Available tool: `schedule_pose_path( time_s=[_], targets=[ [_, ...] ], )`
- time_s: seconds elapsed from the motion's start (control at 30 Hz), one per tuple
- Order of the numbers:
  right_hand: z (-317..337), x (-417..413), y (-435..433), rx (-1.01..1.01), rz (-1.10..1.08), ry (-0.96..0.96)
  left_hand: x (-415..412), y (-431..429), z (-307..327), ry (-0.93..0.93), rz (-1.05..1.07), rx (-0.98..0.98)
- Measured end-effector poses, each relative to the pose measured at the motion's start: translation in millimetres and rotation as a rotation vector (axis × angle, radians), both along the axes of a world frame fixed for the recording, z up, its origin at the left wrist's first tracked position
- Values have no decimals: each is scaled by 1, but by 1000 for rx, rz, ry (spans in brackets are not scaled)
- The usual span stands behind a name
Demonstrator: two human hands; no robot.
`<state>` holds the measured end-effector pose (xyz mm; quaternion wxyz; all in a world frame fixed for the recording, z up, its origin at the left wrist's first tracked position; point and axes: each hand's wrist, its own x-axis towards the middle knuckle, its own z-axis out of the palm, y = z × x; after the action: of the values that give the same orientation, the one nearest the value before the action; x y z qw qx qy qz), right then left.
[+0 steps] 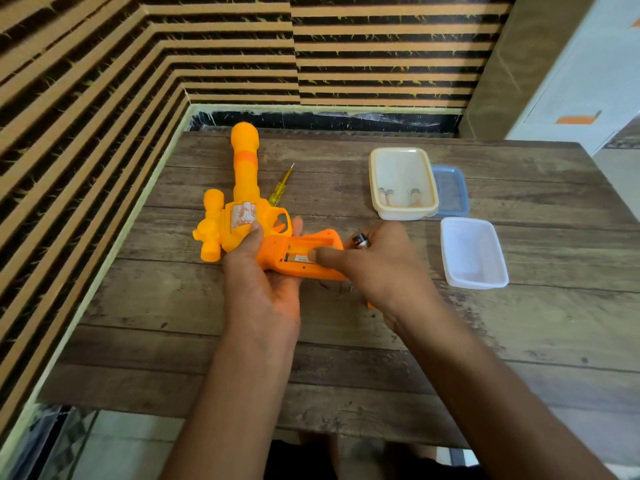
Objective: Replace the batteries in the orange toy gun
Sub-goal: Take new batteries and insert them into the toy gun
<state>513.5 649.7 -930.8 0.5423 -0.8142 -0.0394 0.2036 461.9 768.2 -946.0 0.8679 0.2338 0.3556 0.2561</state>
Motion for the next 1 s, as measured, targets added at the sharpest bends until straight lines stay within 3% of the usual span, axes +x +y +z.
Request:
schedule_pose_path(
  time_s=[0.2, 0.33, 0.4, 0.53, 0.73, 1.0],
  targets=[
    [0, 0, -2, 12, -32, -50, 2, 2, -3, -5, 10, -21],
    [-1, 16, -10, 247, -204, 114, 2, 1, -4, 4, 27, -39],
    [-3, 21, -16, 326, -175, 187, 2, 1, -3, 2, 26, -35],
    [-9, 20, -21, 323, 15, 6, 2, 0, -2, 8, 21, -24],
    [-14, 22, -19, 355, 41, -267, 2, 1, -4, 29, 21, -1],
    [-15, 21, -15, 314, 40, -433, 2, 1, -7, 38, 28, 14]
  ],
)
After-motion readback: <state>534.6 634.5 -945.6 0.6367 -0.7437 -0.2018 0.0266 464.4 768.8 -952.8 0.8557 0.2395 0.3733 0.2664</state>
